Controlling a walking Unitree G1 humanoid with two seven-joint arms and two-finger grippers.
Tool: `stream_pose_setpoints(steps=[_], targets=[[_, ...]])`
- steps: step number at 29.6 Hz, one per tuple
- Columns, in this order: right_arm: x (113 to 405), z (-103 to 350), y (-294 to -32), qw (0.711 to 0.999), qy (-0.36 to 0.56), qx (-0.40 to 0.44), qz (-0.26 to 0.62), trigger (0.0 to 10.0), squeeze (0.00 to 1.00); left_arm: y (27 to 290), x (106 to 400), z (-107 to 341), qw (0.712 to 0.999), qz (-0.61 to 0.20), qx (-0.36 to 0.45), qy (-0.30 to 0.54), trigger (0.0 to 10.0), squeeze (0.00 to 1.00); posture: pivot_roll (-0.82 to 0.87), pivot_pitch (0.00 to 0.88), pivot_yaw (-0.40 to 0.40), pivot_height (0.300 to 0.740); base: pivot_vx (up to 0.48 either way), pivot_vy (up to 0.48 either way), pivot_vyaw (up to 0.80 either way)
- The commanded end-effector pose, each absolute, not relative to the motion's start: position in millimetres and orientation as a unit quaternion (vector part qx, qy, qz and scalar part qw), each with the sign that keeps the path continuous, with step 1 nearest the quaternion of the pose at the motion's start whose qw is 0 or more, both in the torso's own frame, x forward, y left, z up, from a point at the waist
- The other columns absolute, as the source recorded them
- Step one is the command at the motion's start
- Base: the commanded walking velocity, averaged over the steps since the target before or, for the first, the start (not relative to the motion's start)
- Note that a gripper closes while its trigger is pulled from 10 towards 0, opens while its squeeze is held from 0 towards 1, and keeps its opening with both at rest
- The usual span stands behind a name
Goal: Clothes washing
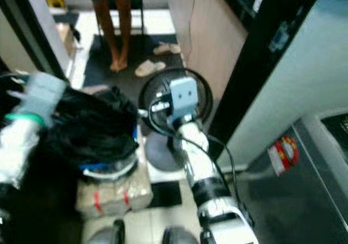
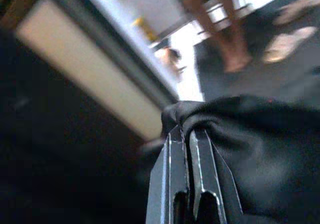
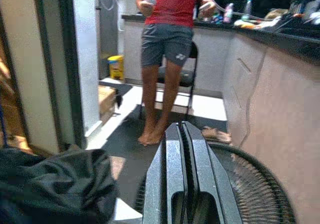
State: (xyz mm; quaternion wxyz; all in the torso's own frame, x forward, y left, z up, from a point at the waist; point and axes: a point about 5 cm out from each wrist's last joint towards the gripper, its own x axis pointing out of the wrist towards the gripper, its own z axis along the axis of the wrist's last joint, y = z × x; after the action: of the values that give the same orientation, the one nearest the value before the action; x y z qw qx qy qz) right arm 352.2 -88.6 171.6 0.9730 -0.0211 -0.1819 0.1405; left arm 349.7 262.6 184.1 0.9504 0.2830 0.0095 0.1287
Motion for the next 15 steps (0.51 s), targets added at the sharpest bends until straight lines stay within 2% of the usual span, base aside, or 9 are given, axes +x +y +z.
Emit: stream_pose_setpoints(steps=[1, 3, 7, 11, 14, 15], targets=[[352.1, 168.1, -87.3, 0.974, -0.174, -0.023, 0.142, 10.0, 0.00, 261.9, 349.5, 176.4, 0.949, 0.131, 0.287, 0.022, 10.0, 0.00, 0.01, 0.056, 0.011, 0.740, 0.000, 0.000, 0.00], [352.1, 168.6, -89.0, 0.974, -0.174, -0.024, 0.141, 10.0, 0.00, 269.3, 350.5, 175.1, 0.950, 0.146, 0.273, 0.033, 10.0, 0.00, 0.00, 0.060, 0.011, 0.740, 0.000, 0.000, 0.00], [351.9, 168.6, -91.2, 0.975, -0.173, -0.025, 0.139, 10.0, 0.00, 266.9, 351.2, 175.7, 0.954, 0.140, 0.265, 0.029, 10.0, 0.00, 0.00, 0.060, 0.011, 0.740, 0.000, 0.000, 0.00], [350.4, 165.1, -93.9, 0.976, -0.168, -0.028, 0.136, 10.0, 0.00, 240.6, 362.8, 172.3, 0.967, 0.107, 0.231, 0.009, 10.0, 0.00, -0.01, 0.067, 0.006, 0.740, 0.000, 0.000, 0.00], [350.2, 165.1, -93.4, 0.976, -0.168, -0.028, 0.136, 10.0, 0.00, 232.9, 364.9, 170.6, 0.969, 0.094, 0.228, 0.005, 10.0, 0.00, -0.01, 0.068, 0.005, 0.740, 0.000, 0.000, 0.00], [350.3, 165.3, -92.9, 0.976, -0.168, -0.028, 0.136, 10.0, 0.00, 224.3, 365.7, 168.9, 0.972, 0.075, 0.221, -0.001, 10.0, 0.67, -0.01, 0.069, 0.005, 0.740, 0.000, 0.000, 0.00]])
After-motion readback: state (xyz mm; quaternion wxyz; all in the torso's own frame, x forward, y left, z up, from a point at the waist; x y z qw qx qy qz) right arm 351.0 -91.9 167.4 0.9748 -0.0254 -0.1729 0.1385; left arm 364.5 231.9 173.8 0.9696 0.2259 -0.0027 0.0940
